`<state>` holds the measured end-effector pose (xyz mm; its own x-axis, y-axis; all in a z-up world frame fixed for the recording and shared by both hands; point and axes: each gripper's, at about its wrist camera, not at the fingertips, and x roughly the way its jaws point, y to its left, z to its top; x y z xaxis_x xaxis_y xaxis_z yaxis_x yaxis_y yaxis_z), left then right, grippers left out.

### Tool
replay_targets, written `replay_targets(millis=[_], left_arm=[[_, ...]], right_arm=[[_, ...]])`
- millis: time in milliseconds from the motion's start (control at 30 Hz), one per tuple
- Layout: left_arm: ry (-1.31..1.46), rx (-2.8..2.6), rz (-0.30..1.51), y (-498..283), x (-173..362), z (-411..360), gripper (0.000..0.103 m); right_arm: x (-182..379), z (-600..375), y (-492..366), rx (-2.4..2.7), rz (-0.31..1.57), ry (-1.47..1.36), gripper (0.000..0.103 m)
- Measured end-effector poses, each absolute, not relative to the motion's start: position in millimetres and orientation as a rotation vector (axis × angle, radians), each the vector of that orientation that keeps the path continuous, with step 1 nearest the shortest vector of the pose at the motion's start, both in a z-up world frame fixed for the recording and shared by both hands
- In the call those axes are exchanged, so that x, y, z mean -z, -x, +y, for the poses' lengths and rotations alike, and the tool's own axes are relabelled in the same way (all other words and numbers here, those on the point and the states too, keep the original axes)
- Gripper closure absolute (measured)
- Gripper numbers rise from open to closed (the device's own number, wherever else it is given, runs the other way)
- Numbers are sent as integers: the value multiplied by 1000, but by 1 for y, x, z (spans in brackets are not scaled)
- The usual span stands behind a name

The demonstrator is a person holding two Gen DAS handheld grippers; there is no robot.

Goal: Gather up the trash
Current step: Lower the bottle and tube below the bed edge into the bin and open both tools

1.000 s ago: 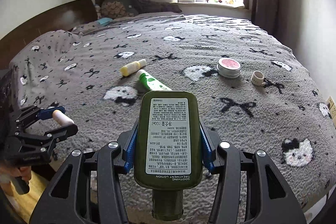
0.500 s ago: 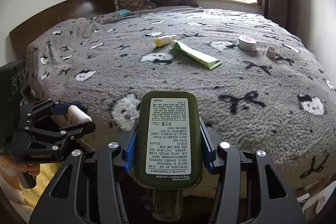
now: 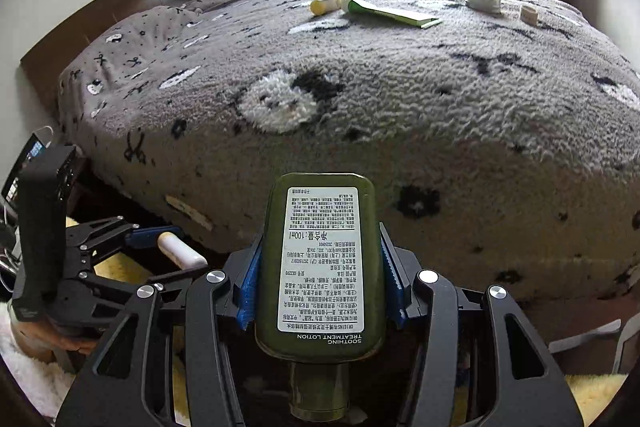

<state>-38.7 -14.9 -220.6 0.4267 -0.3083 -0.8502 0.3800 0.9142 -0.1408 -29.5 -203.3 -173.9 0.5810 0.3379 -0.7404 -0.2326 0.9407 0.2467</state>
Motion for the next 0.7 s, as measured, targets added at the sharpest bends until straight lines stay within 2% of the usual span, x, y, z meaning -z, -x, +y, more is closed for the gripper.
replay_targets(millis=[333,567,700], left_arm=[[-122,420,1187,41,280,-25,38],[-89,437,1281,36,306,-23,38],[-83,442,1327,33,320,-24,38]], right_arm=[[223,-188,22,-358,1047,-136,52],[270,-185,19,-373,1218,-180,52],[278,-179,19,-387,1253,-178,52]])
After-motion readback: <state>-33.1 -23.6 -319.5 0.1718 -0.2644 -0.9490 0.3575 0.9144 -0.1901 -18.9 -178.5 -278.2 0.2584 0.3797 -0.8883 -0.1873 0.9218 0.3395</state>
